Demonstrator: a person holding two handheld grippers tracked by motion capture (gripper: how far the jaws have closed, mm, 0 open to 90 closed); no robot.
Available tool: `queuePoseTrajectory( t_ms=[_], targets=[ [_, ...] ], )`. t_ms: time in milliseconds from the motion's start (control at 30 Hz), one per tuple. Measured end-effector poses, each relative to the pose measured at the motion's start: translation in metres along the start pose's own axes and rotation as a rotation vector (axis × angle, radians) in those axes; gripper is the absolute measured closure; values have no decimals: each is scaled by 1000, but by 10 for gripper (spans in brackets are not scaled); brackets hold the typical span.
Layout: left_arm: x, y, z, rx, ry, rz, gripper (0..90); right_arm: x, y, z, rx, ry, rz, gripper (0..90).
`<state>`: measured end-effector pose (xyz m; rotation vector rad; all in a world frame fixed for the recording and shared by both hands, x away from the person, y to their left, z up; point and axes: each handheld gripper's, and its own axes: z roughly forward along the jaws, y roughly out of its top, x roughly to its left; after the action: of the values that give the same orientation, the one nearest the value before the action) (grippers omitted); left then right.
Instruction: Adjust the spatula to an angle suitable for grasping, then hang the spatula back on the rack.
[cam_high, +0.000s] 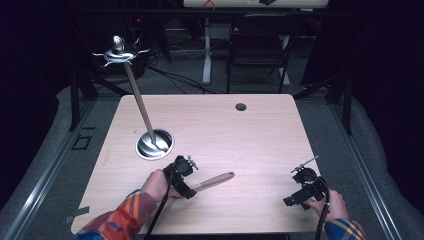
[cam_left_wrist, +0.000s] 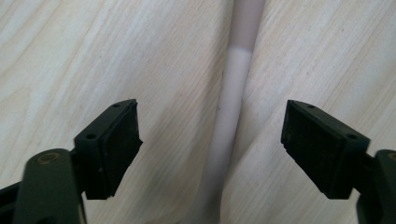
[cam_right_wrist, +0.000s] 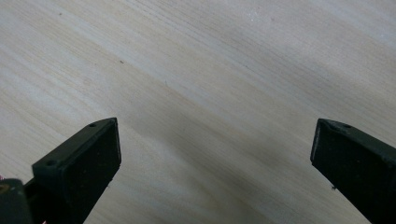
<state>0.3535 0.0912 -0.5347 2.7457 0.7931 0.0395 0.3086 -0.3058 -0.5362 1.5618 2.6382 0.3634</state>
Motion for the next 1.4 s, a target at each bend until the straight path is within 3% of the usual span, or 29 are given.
queuePoseTrajectory(
  t_ms=[67, 233, 500, 933, 1100, 1200, 1400],
  targets=[
    [-2, 3, 3, -6, 8, 11, 284, 0, 0, 0, -4, 0, 3, 16],
    [-4, 7, 7, 12, 6, 17, 344, 0, 0, 0, -1, 6, 1, 16],
    [-7, 11, 12, 12, 18, 25, 591, 0, 0, 1, 3, -4, -2, 23],
    [-13, 13, 16, 60, 27, 72, 743, -1, -1, 1, 12, -9, -8, 26],
    [-14, 13, 15, 69, 48, 92, 758, 0, -1, 0, 13, -6, -8, 26],
    [-14, 12, 13, 55, 63, 94, 774, 1, 0, 1, 7, -4, -7, 26],
    [-9, 7, 4, 20, 38, 84, 776, 2, -1, 0, -1, -7, -6, 26]
  ],
)
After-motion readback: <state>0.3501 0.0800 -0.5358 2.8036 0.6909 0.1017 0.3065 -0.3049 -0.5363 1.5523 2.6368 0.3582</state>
